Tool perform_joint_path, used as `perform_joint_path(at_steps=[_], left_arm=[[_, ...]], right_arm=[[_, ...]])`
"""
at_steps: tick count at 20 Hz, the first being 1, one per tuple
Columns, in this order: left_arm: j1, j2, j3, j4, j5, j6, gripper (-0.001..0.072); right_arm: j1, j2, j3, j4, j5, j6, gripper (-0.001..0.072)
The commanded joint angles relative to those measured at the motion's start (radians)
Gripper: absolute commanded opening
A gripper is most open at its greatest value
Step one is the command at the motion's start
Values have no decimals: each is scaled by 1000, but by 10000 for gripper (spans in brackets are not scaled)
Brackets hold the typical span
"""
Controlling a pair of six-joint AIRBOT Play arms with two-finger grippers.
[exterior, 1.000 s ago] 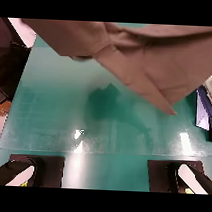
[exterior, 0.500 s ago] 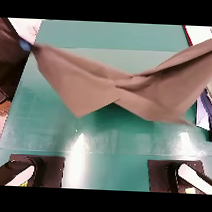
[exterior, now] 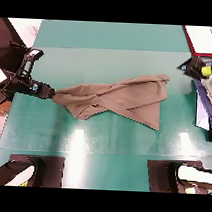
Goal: Fold the shirts.
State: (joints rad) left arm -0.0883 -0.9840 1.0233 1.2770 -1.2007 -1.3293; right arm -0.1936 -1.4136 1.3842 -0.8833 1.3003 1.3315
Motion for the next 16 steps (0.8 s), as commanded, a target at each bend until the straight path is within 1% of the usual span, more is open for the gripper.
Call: perform_joint_path(at_steps=[1,4,6,7,9,11,15,16], left_arm=[[0,0,-33,16,14,0,26],[0,0,-33,-2,31,-7,26],[0,0,-33,-11,41,-7,26],[0,-1,-33,-14,44,-7,26],[0,0,-33,-14,43,-6,26],[0,0,-33,-13,40,-6,26],[0,0,-33,-13,39,-7,26],[0,0,-33,-13,36,-7,26]], right_arm=[[-79,72,-244,-11,114,-43,548],[-134,203,-586,-9,70,-39,546],[-117,240,-738,-8,14,-40,538],[-96,246,-785,-8,-18,-40,478],[-37,252,-838,-6,-75,-40,459],[12,251,-852,-7,-98,-38,448],[56,251,-851,-9,-94,-14,445],[66,251,-851,-8,-85,-12,428]])
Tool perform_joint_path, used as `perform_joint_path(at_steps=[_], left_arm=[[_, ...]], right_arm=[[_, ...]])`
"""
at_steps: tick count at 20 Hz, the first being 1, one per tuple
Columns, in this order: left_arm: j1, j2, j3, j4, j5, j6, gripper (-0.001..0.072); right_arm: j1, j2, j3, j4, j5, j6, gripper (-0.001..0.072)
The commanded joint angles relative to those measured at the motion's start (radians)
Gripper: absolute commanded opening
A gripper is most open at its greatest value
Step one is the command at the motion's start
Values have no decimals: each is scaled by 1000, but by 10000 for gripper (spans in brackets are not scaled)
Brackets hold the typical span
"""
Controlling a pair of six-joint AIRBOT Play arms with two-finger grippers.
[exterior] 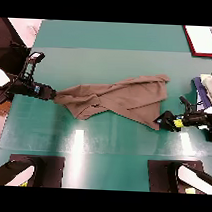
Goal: Fold the shirts.
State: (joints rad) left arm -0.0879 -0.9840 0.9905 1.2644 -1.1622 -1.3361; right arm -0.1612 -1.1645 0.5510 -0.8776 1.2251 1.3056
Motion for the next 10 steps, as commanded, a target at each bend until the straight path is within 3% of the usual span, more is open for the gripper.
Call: perform_joint_path(at_steps=[1,2,3,6,10], left_arm=[[-1,0,0,-1,-10,-3,26],[-1,0,0,-1,-15,-19,26],[-1,0,0,-1,-14,-43,26],[1,5,83,3,-1,-79,25],[58,5,462,-3,-79,-79,25]], right_arm=[[45,2,-18,-14,-3,13,350],[59,3,-18,-14,-1,8,222],[76,3,-14,-11,-2,-23,9],[89,55,103,-4,13,-37,15],[10,225,492,-8,3,23,14]])
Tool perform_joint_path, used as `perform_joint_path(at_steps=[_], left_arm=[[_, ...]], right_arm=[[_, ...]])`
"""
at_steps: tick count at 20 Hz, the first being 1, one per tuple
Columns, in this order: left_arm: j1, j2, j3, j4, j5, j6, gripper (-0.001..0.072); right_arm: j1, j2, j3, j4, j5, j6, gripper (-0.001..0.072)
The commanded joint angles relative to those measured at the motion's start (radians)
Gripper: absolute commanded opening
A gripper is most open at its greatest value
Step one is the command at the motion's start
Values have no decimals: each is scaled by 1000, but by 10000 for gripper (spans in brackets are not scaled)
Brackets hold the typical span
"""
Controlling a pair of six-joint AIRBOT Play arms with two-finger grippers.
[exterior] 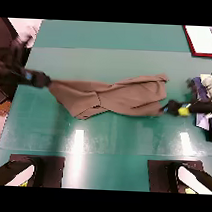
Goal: Fold the shirts.
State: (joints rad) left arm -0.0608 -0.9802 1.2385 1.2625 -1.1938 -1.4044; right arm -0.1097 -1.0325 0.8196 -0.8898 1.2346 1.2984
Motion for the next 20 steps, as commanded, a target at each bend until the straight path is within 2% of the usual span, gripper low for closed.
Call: perform_joint_path(at_steps=[1,6,9,12,16,20], left_arm=[[42,1,330,-2,-73,-11,26],[41,1,811,-48,-131,-35,26],[41,19,967,-99,-130,-47,26],[41,89,964,-172,-98,-55,25],[41,177,966,-237,25,-62,25],[41,169,925,-186,20,-62,24]], right_arm=[[-77,123,341,4,-13,30,14],[-253,181,838,5,0,40,13],[-348,200,1028,5,44,51,13],[-436,224,1132,3,90,63,13],[-490,185,1273,4,156,94,13],[-444,90,1277,4,216,153,12]])
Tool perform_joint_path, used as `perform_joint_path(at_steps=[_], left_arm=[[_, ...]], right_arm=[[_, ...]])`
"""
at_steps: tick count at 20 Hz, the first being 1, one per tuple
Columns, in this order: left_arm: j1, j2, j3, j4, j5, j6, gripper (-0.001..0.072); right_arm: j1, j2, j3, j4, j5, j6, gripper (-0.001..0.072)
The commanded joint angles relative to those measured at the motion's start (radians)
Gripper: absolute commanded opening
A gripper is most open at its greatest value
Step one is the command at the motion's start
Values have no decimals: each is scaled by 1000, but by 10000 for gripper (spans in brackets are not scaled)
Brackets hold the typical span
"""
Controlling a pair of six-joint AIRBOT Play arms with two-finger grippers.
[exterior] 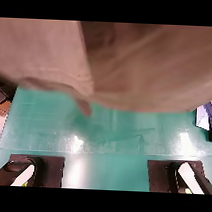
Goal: Fold the shirts.
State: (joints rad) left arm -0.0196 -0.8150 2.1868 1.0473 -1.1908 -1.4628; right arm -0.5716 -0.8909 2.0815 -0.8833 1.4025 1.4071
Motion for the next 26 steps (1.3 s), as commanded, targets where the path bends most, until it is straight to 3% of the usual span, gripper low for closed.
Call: perform_joint_path(at_steps=[1,3,6,10,13,16,19,21,23,26], left_arm=[[0,-15,-80,60,13,-11,24],[0,-76,-225,100,-26,-29,25],[0,-262,-398,98,-117,-28,25],[0,-594,-453,97,-158,-21,26],[0,-787,-453,97,-85,52,26],[0,-876,-453,97,91,95,26],[0,-884,-451,97,284,110,26],[0,-884,-447,98,326,129,26],[0,-884,-447,100,281,186,26],[0,-881,-448,111,109,252,24]], right_arm=[[45,-79,-31,-3,50,52,12],[137,-167,-117,-52,93,90,12],[300,-351,-200,-245,190,140,12],[429,-648,-235,-275,219,146,12],[456,-836,-166,-277,121,146,12],[457,-966,-67,-280,-19,145,13],[457,-1016,-28,-280,-132,135,12],[458,-1013,-57,-288,-178,116,12],[458,-992,-110,-293,-162,78,12],[458,-924,-235,-299,-92,31,12]])
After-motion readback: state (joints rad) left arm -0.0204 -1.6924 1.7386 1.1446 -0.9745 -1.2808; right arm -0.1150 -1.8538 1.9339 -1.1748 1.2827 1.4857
